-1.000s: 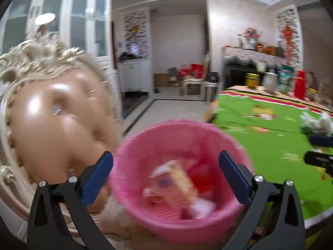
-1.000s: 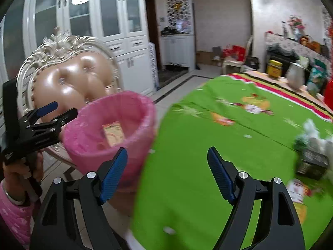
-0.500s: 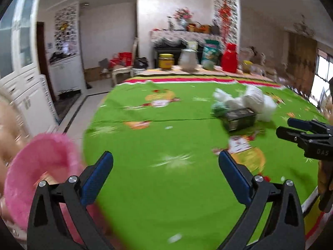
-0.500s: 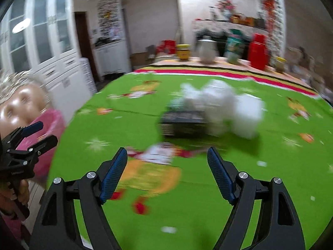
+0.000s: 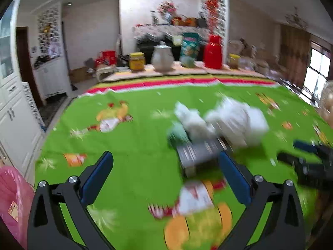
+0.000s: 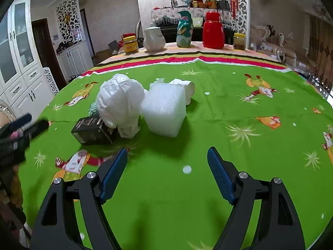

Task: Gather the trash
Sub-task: 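Grasp the black box with the left tool while the right tool grasps a white foam block, then carry the black box and foam block to the wastebasket with both tools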

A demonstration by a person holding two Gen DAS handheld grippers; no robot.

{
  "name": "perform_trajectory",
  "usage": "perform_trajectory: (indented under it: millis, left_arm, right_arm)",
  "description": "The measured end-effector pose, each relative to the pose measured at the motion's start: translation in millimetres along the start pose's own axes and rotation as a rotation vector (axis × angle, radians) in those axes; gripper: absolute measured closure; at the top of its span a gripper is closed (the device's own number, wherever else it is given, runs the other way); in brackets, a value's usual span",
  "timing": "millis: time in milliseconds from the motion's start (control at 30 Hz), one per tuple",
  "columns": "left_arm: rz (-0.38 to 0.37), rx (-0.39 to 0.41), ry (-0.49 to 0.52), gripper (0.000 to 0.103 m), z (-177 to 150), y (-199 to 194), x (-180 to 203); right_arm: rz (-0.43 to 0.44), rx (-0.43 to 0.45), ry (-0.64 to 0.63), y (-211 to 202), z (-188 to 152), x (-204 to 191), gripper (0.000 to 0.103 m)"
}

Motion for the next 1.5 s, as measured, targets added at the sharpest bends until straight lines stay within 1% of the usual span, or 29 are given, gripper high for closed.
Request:
perform_trajectory:
  millis: [33,67,100,167,200,300,433,500,567,600,633,733,800,833,900,967,1067,1133,1167,1200,1267,1400,1500]
  left_arm:
    - [0.018,0.007,-0.012,0.005,6,6,-3]
    - [0.016,0.001,-0.026,0.005,11,13,-6]
    - [-0.003,-0.011,-0.034,0.005,12,18,-8]
    - [-0.084,-0.060,-0.038,0.005,12,32,-9]
    - [-0.096,-0.067,-0.034,0.005,11,34,-10]
    - [-0.130,-0.120,0.020,0.005,1,47,-5]
    - [-0.144,-0.144,0.044,0.005,-13,49,-3]
    - [-0.146,-0.146,0.046,0.005,-17,48,-2]
    - [-0.159,-0.160,0.051,0.005,-21,51,2]
    - [-0.171,-0.167,0.056,0.005,-23,51,6]
    - [-0.182,-0.171,0.060,0.005,-23,50,9]
    - [-0.213,-0.179,0.086,0.005,-25,50,26]
    - [-0.224,-0.187,0.105,0.005,-25,53,38]
    - [-0.227,-0.192,0.122,0.005,-26,56,45]
    - [-0.198,-0.193,0.146,0.005,-25,64,55]
    - [-0.181,-0.202,0.135,0.005,-24,73,58]
    - [-0.147,-0.220,0.096,0.005,-23,88,56]
    - [-0.153,-0.244,0.062,0.006,-25,95,54]
    - [-0.164,-0.252,0.042,0.009,-25,96,53]
    - [-0.175,-0.248,0.026,0.015,-25,95,52]
    - [-0.172,-0.186,-0.021,0.015,-22,82,46]
    - [-0.174,-0.130,0.007,0.015,-24,54,46]
    - [-0.168,-0.115,0.033,0.015,-29,35,48]
  right_arm:
    - [-0.002,-0.005,0.003,7,3,-1,0.028]
    - [-0.004,-0.008,0.005,12,5,-2,0.028]
    - [-0.008,-0.012,0.006,19,8,-3,0.028]
    - [-0.023,-0.020,0.011,32,13,-4,0.028]
    - [-0.031,-0.024,0.018,39,15,-5,0.028]
    - [-0.038,-0.031,0.031,55,22,-8,0.028]
    - [-0.032,-0.045,0.031,72,30,-13,0.028]
    - [-0.048,-0.042,0.017,78,33,-15,0.028]
    - [-0.068,-0.041,0.012,80,34,-12,0.039]
    - [-0.070,-0.044,0.016,78,33,-10,0.055]
    - [-0.072,-0.046,0.022,74,32,-5,0.054]
    - [-0.083,-0.010,0.015,51,26,5,0.054]
    - [-0.067,0.007,0.037,30,19,16,0.054]
    - [-0.058,0.012,0.053,23,17,21,0.054]
    - [-0.037,0.029,0.089,4,9,30,0.054]
    - [-0.012,0.051,0.117,-12,1,34,0.054]
    - [0.013,0.083,0.141,-24,-9,34,0.054]
    - [0.011,0.096,0.139,-24,-13,33,0.054]
    - [0.007,0.094,0.127,-23,-15,31,0.054]
    - [0.005,0.087,0.117,-21,-16,30,0.054]
    - [0.012,0.073,0.108,-17,-19,30,0.054]
    - [0.011,0.051,0.100,-14,-25,31,0.054]
    - [0.012,0.045,0.094,-14,-26,30,0.054]
Point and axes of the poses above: each gripper's, at about its wrist camera, not at the fingertips, and y roughly the way its jaws point, x to its right, z to its top, the point moved 2 cm from there along y, roughly the way its jaws point, and after that the axes turned 5 degrees about x, right-handed, at the moved point
